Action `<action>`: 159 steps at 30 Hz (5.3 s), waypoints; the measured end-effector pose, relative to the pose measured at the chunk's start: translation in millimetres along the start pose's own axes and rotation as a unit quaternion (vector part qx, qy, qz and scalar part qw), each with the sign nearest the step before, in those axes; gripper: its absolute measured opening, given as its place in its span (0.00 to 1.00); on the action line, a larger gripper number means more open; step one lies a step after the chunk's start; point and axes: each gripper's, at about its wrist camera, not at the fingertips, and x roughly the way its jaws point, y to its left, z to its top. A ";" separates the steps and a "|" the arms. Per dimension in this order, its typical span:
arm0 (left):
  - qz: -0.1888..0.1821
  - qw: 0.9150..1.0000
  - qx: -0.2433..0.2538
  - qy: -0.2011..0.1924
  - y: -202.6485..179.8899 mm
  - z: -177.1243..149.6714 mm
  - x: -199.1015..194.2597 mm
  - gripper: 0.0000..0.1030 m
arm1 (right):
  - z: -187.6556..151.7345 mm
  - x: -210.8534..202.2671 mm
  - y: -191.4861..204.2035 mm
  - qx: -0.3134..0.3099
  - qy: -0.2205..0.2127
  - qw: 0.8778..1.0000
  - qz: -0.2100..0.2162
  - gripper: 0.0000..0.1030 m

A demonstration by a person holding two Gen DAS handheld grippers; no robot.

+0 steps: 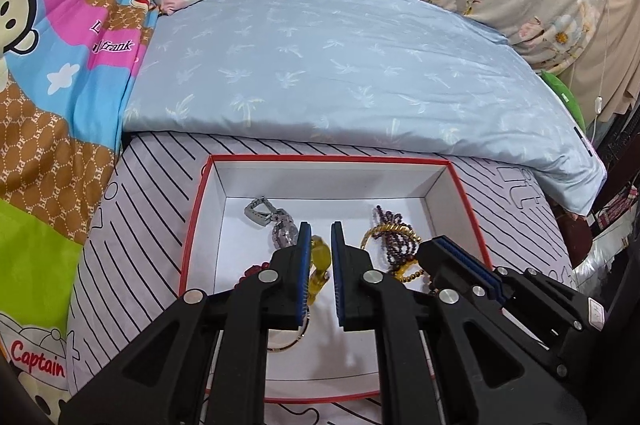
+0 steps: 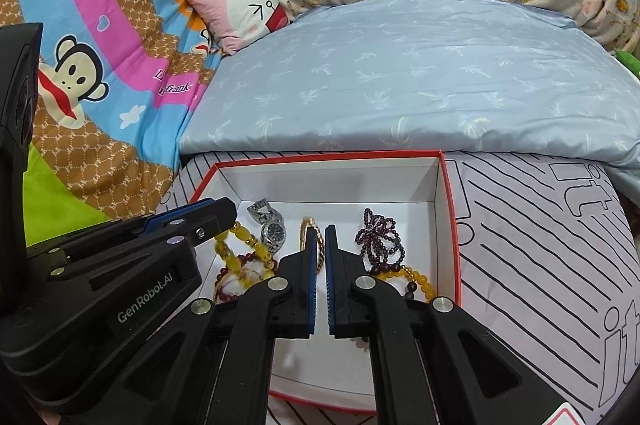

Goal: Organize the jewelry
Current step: 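Carry both items into the red box and open both grippers, then withdraw both grippers from the box toward the silver pendants, then grasp the silver chain pendant with the right gripper, then grasp the small silver pendant with the left gripper while the right holds its chain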

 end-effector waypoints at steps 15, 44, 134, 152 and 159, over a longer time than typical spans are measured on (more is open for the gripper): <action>0.050 0.998 -0.022 -0.009 21.9 -5.1 3.7 0.47 | -7.5 1.9 -5.1 0.003 0.001 0.999 -0.034 0.45; 0.052 0.998 -0.018 -0.019 17.1 -29.8 -45.5 0.47 | -24.7 -57.4 9.0 0.002 -0.018 0.999 -0.038 0.49; 0.020 0.998 -0.019 0.064 17.9 -194.9 -51.1 0.11 | -205.1 -100.2 0.0 0.027 0.084 0.996 -0.030 0.11; -0.006 0.998 -0.024 0.056 18.8 -198.7 -73.4 0.09 | -202.9 -101.5 5.9 0.021 0.083 0.996 -0.024 0.20; -0.010 0.998 -0.023 0.059 18.1 -202.2 -76.7 0.09 | -201.2 -86.4 14.7 0.000 0.094 0.995 -0.025 0.17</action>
